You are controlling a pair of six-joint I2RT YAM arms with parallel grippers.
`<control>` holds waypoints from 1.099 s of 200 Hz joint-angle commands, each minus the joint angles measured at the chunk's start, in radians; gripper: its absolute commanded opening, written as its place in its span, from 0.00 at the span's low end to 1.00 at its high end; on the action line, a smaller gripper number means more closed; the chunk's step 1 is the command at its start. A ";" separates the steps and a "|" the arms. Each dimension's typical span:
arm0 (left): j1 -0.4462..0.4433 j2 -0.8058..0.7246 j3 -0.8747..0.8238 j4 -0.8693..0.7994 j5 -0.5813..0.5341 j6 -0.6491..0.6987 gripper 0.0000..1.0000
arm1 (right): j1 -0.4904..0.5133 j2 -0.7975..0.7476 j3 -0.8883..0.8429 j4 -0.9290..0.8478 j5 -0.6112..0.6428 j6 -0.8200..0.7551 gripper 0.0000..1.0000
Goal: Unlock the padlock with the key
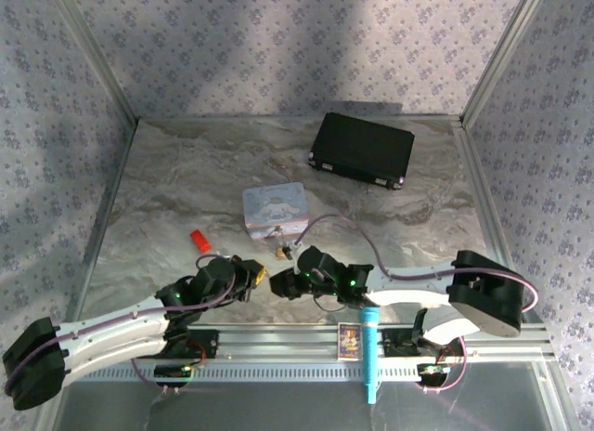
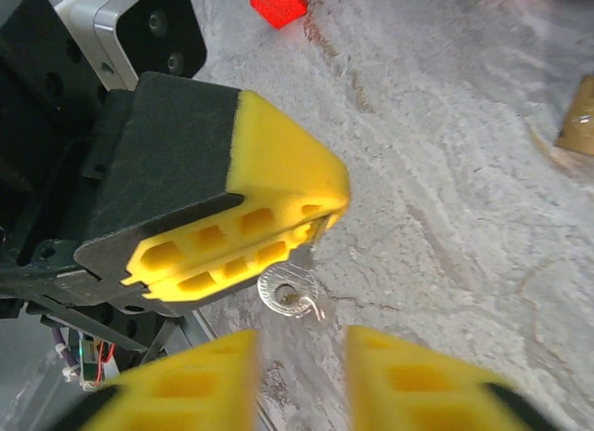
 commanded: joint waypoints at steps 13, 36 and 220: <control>0.007 0.001 0.059 0.062 -0.045 0.162 0.00 | -0.049 -0.160 -0.095 0.114 0.045 0.053 0.72; 0.006 -0.006 0.039 0.199 -0.092 0.257 0.00 | -0.115 -0.199 -0.110 0.180 -0.056 0.116 0.73; -0.005 -0.052 -0.013 0.453 -0.176 0.395 0.00 | -0.151 0.012 -0.098 0.653 -0.168 0.399 0.09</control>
